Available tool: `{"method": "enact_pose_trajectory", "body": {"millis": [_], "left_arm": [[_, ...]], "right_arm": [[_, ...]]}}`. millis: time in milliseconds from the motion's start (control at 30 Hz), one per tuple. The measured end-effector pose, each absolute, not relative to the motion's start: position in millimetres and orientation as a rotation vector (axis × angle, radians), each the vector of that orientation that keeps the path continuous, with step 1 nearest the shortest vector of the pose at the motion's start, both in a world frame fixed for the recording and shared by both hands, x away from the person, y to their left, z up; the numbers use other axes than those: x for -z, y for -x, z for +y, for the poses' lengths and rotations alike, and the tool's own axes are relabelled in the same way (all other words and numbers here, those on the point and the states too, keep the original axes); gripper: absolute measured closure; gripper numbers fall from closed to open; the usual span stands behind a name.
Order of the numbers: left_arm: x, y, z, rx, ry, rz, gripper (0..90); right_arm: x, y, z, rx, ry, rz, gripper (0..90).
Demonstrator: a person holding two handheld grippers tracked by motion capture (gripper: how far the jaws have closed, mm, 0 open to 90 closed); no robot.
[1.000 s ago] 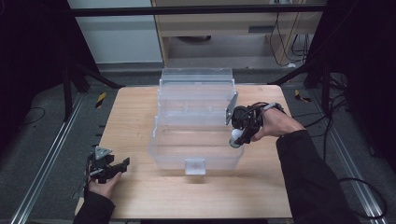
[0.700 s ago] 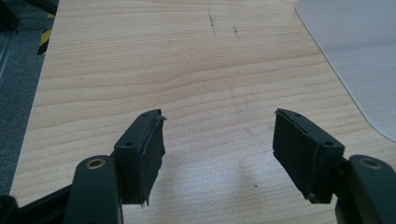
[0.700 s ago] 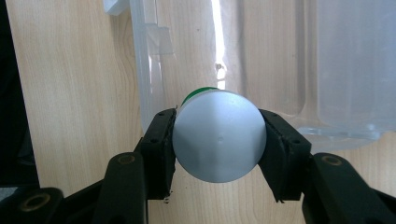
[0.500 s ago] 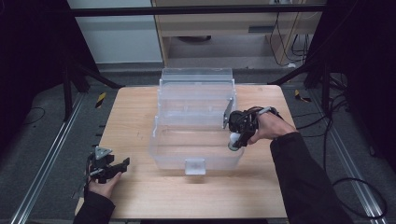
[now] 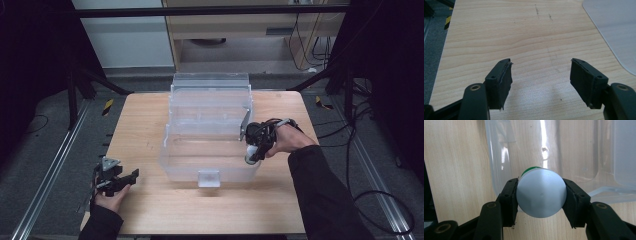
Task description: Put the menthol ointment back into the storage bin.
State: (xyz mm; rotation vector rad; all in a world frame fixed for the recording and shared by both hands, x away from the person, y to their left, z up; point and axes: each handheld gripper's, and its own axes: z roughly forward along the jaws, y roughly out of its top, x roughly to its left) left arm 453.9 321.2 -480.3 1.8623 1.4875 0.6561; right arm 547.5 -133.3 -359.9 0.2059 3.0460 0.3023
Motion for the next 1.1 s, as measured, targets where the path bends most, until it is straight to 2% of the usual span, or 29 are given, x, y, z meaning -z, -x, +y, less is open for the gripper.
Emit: {"method": "enact_pose_trajectory", "body": {"millis": [1100], "left_arm": [[480.6, -454.1, 321.5, -0.654, -1.863, 1.489, 33.4]], "right_arm": [[380.0, -549.3, -132.8, -0.271, -0.212, 3.086, 50.0]]}}
